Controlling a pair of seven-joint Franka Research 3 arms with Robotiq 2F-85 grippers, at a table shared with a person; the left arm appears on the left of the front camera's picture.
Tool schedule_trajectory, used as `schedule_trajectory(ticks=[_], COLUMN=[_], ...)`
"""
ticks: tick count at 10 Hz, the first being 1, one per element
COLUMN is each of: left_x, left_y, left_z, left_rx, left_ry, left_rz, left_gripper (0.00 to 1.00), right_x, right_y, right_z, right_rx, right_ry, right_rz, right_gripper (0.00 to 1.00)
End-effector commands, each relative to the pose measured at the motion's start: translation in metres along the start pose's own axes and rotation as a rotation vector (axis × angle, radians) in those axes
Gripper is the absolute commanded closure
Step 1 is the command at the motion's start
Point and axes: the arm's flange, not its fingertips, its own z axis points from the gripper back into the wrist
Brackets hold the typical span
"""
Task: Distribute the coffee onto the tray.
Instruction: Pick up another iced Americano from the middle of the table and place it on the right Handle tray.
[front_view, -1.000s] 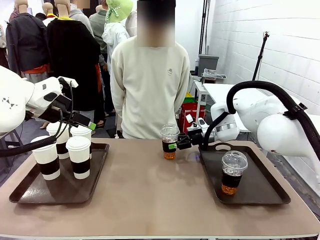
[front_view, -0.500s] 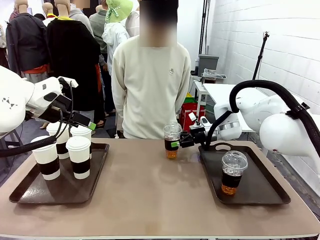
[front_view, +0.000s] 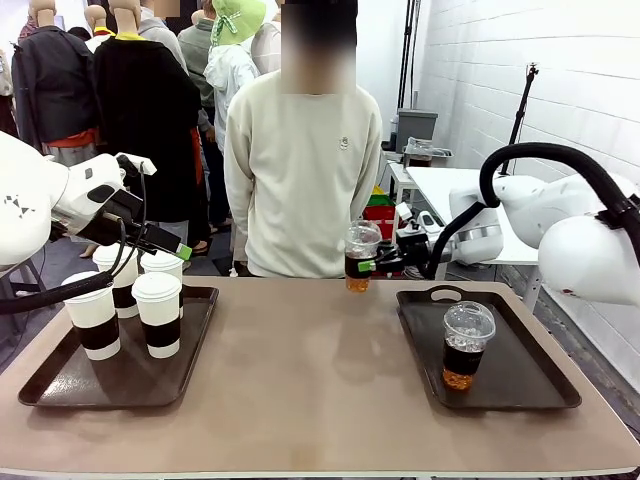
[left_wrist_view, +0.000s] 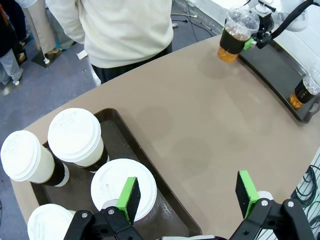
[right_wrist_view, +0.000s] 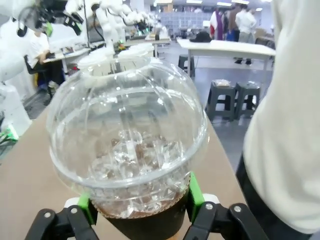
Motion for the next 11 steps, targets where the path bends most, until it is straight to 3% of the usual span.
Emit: schedule_trajectory(ticks=[1, 6, 11], left_x=[-0.001, -0.001, -0.001], left_y=[0.002, 0.002, 0.002], left_z=[0.0, 0.0, 0.0], left_rx=[-0.004, -0.004, -0.004], left_ry=[0.002, 0.002, 0.002], left_rz=[-0.003, -0.003, -0.003], left_gripper=[0.0, 0.0, 0.0], right_x=[0.013, -0.007, -0.055], right_y=[0.022, 0.068, 0.082], right_z=[0.028, 0.109, 0.127], right_rx=[-0.021, -0.09, -0.067], right_ry=[-0.038, -0.007, 0.01], right_rz=[0.01, 0.033, 0.038], right_gripper=[0.2, 0.2, 0.2])
